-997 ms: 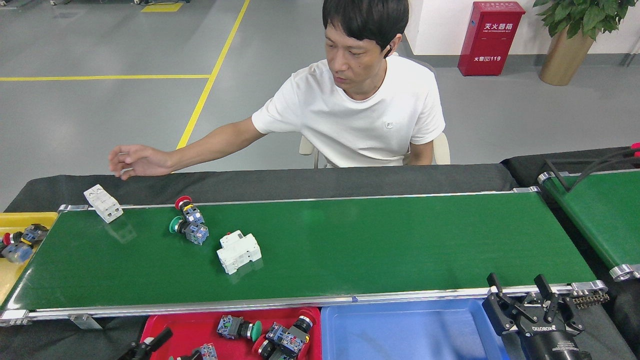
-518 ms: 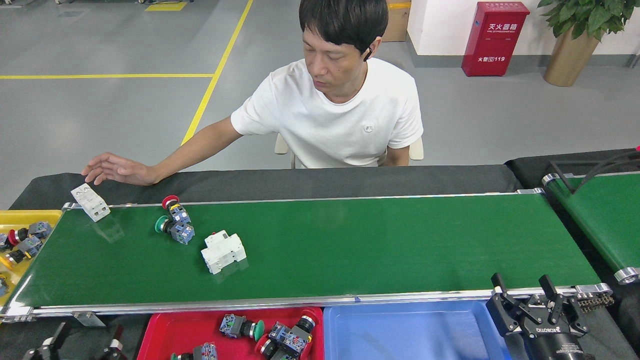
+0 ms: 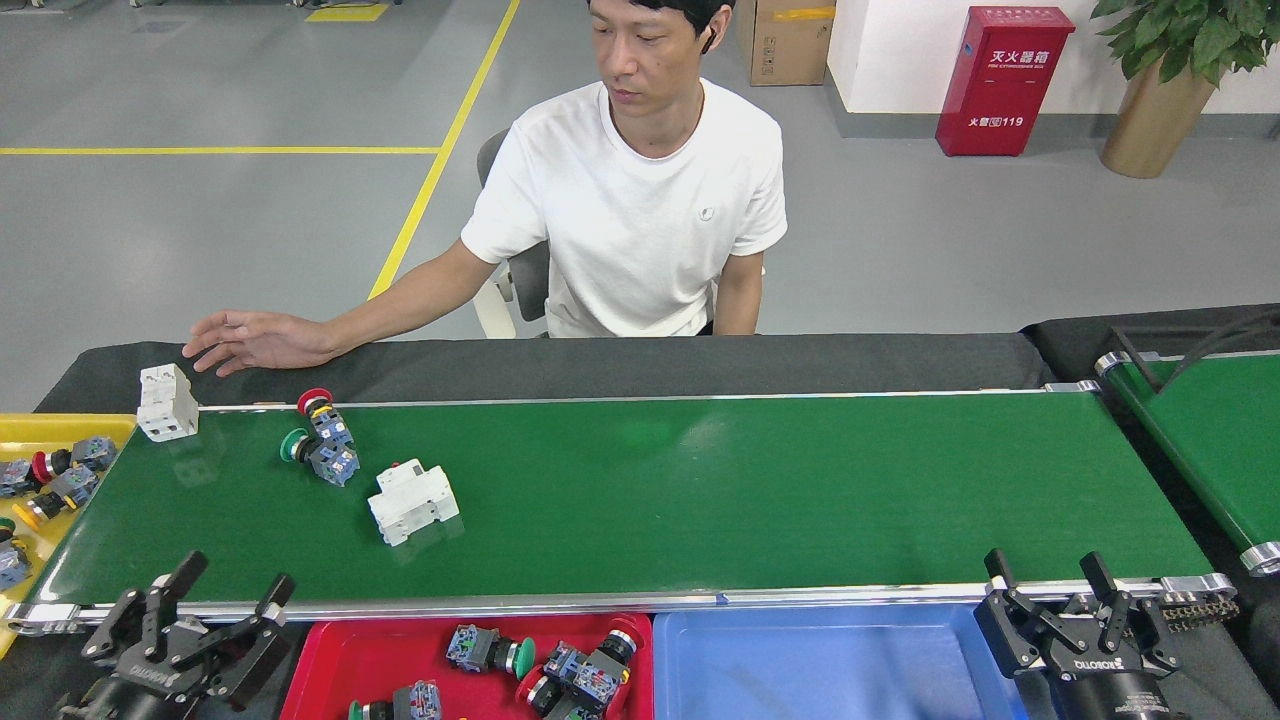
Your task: Pick switch part from conveyor to tray
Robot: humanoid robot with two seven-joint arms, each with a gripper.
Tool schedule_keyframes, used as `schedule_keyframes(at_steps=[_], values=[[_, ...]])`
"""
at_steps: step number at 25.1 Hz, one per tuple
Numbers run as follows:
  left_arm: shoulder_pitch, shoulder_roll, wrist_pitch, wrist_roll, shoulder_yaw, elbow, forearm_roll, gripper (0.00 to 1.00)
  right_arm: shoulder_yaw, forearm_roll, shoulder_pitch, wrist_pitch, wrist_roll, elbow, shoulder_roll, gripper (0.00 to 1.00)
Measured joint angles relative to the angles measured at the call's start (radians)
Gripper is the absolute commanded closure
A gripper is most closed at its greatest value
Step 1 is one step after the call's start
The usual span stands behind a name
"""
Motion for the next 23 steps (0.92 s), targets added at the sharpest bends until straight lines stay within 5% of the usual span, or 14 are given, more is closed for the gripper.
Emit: schedule_keyframes(at_steps=[14, 15, 17, 19, 23], values=[[-0.207, 0.004, 0.106, -0.007, -0.077, 0.271, -0.103, 0.05, 0.002, 0.000, 0.000, -0.004, -0.001, 0.000, 0.000, 0.02], [-0.214, 0.004, 0.112, -0.006, -0.079, 0.280, -0.104, 0.13, 0.002, 0.000, 0.000, -0.004, -0.001, 0.000, 0.000, 0.02], [-0.223, 0.005, 0.140, -0.003, -0.089, 0.295, -0.118, 0.60, 0.003, 0.000, 0.000, -0.004, -0.001, 0.000, 0.000, 0.02], [-0.234, 0.014, 0.170, -0.001, -0.120, 0.306, -0.146, 0.84, 0.005, 0.000, 0.001, -0.004, -0.001, 0.000, 0.000, 0.02], [-0.248, 0.014, 0.216, 0.000, -0.133, 0.312, -0.154, 0.95, 0.005, 0.000, 0.002, -0.006, -0.001, 0.000, 0.000, 0.02]])
